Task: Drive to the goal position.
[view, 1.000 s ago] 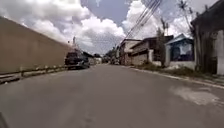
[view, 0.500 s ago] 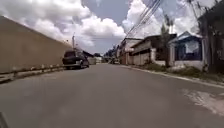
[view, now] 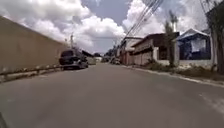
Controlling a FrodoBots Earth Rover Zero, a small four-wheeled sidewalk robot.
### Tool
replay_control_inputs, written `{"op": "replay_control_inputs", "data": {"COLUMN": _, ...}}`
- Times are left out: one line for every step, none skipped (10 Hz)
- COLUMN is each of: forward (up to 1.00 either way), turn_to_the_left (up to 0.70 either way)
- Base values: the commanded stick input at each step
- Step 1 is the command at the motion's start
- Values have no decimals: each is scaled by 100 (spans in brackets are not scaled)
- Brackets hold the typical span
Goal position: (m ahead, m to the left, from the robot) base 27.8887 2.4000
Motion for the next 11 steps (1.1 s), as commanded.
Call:
{"op": "replay_control_inputs", "data": {"forward": 100, "turn_to_the_left": 0}}
{"op": "replay_control_inputs", "data": {"forward": 100, "turn_to_the_left": 0}}
{"op": "replay_control_inputs", "data": {"forward": 100, "turn_to_the_left": 0}}
{"op": "replay_control_inputs", "data": {"forward": 100, "turn_to_the_left": 0}}
{"op": "replay_control_inputs", "data": {"forward": 100, "turn_to_the_left": 0}}
{"op": "replay_control_inputs", "data": {"forward": 100, "turn_to_the_left": 0}}
{"op": "replay_control_inputs", "data": {"forward": 100, "turn_to_the_left": 0}}
{"op": "replay_control_inputs", "data": {"forward": 100, "turn_to_the_left": 0}}
{"op": "replay_control_inputs", "data": {"forward": 100, "turn_to_the_left": 0}}
{"op": "replay_control_inputs", "data": {"forward": 100, "turn_to_the_left": 0}}
{"op": "replay_control_inputs", "data": {"forward": 100, "turn_to_the_left": 0}}
